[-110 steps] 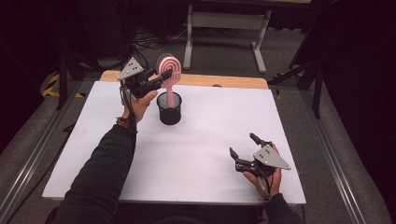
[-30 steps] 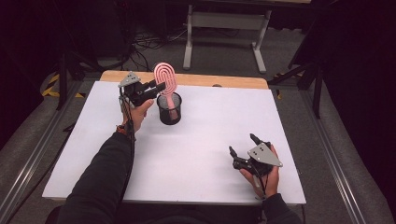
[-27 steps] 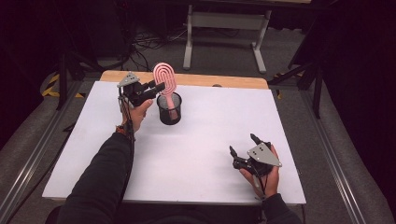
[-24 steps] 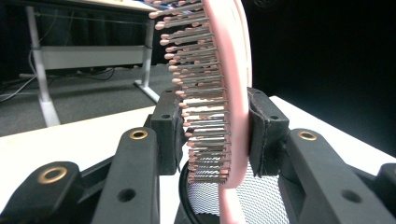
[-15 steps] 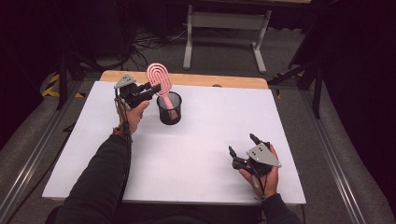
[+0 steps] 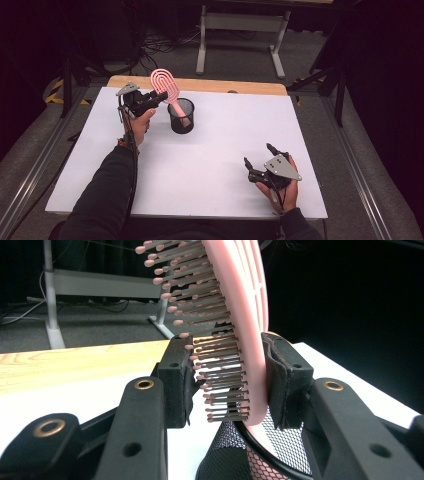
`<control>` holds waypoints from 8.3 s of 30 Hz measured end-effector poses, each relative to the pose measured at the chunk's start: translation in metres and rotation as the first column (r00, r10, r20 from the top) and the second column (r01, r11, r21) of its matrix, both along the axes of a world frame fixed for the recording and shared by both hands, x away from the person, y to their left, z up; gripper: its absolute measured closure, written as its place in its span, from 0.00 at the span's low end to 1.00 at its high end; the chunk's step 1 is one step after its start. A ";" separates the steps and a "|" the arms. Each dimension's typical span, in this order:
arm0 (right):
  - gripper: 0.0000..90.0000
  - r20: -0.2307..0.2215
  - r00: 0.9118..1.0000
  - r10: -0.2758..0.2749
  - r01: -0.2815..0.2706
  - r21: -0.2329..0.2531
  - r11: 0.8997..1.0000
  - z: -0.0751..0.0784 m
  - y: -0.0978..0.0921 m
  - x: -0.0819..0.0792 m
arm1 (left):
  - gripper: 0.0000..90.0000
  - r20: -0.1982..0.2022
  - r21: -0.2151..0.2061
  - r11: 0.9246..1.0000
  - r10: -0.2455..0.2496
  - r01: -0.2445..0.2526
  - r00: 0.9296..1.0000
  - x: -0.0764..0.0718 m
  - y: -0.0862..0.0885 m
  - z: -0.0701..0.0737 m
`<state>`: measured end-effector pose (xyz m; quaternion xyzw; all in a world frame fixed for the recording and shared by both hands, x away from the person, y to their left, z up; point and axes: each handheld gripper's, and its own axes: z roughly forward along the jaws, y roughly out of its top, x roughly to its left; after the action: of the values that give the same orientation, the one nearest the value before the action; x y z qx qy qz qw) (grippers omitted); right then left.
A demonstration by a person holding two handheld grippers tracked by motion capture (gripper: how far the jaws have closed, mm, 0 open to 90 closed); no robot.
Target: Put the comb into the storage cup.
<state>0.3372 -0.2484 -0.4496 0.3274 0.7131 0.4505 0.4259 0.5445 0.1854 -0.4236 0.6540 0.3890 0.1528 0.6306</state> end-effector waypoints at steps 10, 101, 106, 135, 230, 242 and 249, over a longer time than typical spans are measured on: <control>0.17 0.000 1.000 0.011 -0.011 -0.005 1.000 0.001 0.000 -0.001 | 0.66 0.004 0.006 1.000 -0.007 0.007 1.000 -0.001 -0.001 -0.002; 0.16 0.020 0.998 0.067 -0.067 -0.007 0.998 0.004 0.005 -0.004 | 0.06 0.221 0.349 0.936 -0.041 -0.040 0.974 -0.057 0.005 0.030; 0.16 0.022 0.998 0.066 -0.066 -0.010 0.998 0.004 0.005 -0.004 | 0.06 0.242 0.356 0.934 -0.063 -0.028 0.968 -0.066 0.004 0.028; 0.16 0.035 0.997 0.074 -0.073 -0.013 0.997 0.006 0.005 -0.005 | 0.05 0.324 0.385 0.922 -0.182 0.046 0.928 -0.112 -0.008 0.030; 0.10 0.015 0.988 0.155 -0.155 0.002 0.988 0.003 0.012 -0.008 | 0.05 0.187 0.512 0.852 -0.233 0.108 0.954 -0.198 0.044 -0.051; 0.07 -0.011 0.987 0.159 -0.159 0.003 0.987 0.000 0.010 -0.006 | 0.05 0.173 0.482 0.873 -0.176 0.072 0.969 -0.199 0.062 -0.055; 0.07 -0.002 0.987 0.161 -0.161 0.001 0.987 0.001 0.008 -0.007 | 0.05 0.182 0.487 0.871 -0.175 0.066 0.968 -0.200 0.060 -0.055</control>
<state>0.3302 -0.2402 -0.4488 0.2696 0.7375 0.4832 0.3872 0.3445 0.2458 -0.4781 0.7910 0.2254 0.2757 0.4975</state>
